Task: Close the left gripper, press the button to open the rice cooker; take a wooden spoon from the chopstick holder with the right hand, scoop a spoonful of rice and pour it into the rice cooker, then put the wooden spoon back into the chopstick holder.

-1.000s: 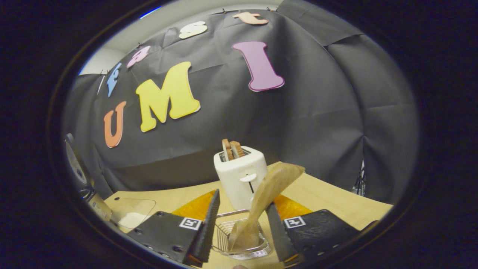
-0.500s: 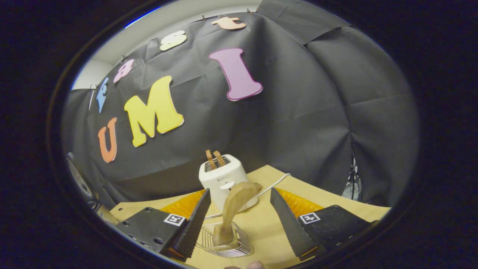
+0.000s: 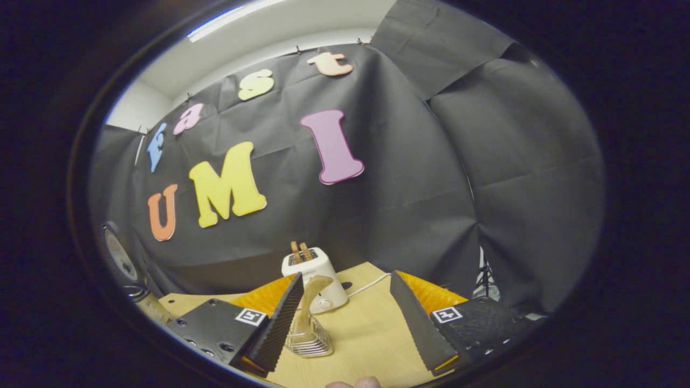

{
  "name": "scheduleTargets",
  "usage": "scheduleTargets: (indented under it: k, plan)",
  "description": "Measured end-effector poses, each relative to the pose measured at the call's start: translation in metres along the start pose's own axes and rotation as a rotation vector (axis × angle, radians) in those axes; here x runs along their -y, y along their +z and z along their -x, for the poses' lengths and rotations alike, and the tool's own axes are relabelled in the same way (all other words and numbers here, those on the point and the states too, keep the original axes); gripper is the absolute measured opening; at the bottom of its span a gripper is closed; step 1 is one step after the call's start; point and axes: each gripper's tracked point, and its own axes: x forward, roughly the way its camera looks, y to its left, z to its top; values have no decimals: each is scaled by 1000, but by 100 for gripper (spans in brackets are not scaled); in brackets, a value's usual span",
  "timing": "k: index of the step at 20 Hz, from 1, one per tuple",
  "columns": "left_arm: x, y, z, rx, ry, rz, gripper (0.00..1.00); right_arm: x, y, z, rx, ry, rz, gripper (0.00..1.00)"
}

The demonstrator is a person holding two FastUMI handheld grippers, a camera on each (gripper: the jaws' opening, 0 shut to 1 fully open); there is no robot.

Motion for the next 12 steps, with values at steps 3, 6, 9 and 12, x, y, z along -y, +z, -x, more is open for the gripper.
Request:
scheduleTargets:
  k: [3, 6, 9, 12]
  plan:
    - [0, 31, -17, 25, 25, -5, 100, -32, 16, 40, 53, 93, 73, 95]
    - [-6, 70, -43, 61, 53, -55, 100, -68, 17, 73, 56, 201, 103, 95]
    - [-9, 107, -70, 91, 64, -87, 99, -83, 8, 99, 37, 267, 110, 95]
    - [-24, 132, -99, 77, 93, -113, 99, -97, -4, 122, 24, 326, 102, 95]
